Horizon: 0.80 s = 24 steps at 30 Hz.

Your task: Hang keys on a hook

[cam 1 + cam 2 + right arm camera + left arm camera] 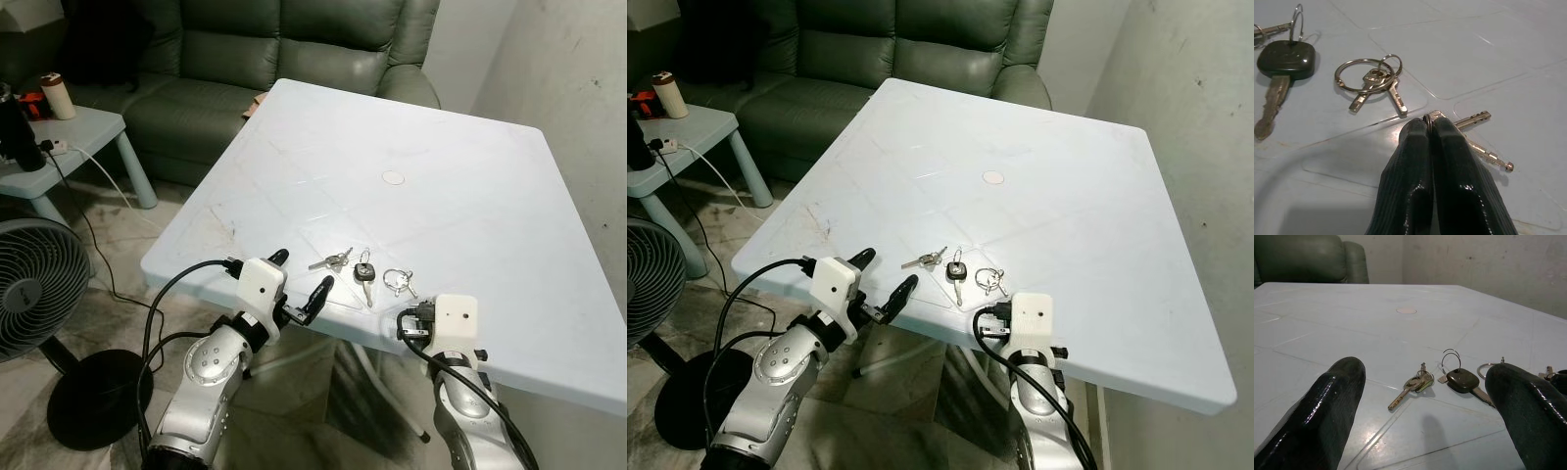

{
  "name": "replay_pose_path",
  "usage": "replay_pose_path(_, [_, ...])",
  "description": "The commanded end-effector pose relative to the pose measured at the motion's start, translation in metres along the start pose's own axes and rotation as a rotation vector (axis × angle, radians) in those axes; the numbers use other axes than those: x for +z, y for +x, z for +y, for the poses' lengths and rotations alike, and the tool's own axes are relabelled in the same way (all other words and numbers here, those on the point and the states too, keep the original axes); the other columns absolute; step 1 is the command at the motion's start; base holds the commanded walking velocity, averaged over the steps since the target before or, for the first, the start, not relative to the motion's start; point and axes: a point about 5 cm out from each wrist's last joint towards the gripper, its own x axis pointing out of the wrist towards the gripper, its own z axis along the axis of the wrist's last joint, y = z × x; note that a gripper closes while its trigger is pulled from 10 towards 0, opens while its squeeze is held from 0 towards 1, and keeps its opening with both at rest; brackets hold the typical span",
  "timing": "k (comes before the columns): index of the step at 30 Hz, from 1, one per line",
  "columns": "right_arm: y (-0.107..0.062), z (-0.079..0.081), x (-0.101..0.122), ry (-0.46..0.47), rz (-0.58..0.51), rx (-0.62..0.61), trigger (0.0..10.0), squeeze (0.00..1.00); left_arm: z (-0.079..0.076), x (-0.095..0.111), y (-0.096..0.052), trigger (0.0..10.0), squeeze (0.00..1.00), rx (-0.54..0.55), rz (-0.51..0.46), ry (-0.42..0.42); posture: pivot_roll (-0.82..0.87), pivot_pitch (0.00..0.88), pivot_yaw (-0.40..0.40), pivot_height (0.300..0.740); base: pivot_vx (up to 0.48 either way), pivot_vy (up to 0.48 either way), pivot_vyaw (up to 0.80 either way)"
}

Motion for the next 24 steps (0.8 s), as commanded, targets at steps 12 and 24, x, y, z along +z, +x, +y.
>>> replay_pose_path(12, [-0.001, -0.007, 0.013, 0.039, -0.103, -0.020, 0.0, 0.00, 0.003, 0.007, 0.005, 10.0, 0.00, 0.012, -0.019, 0.007, 0.05, 0.056, -0.080, 0.740, 0.000, 0.000, 0.00])
replay_pose_path(24, [-0.002, -0.016, 0.082, 0.104, -0.440, 0.080, 0.0, 0.00, 0.033, 0.046, 0.022, 10.0, 0.00, 0.181, -0.135, -0.127, 0.04, 0.039, -0.077, 0.740, 0.000, 0.000, 0.00])
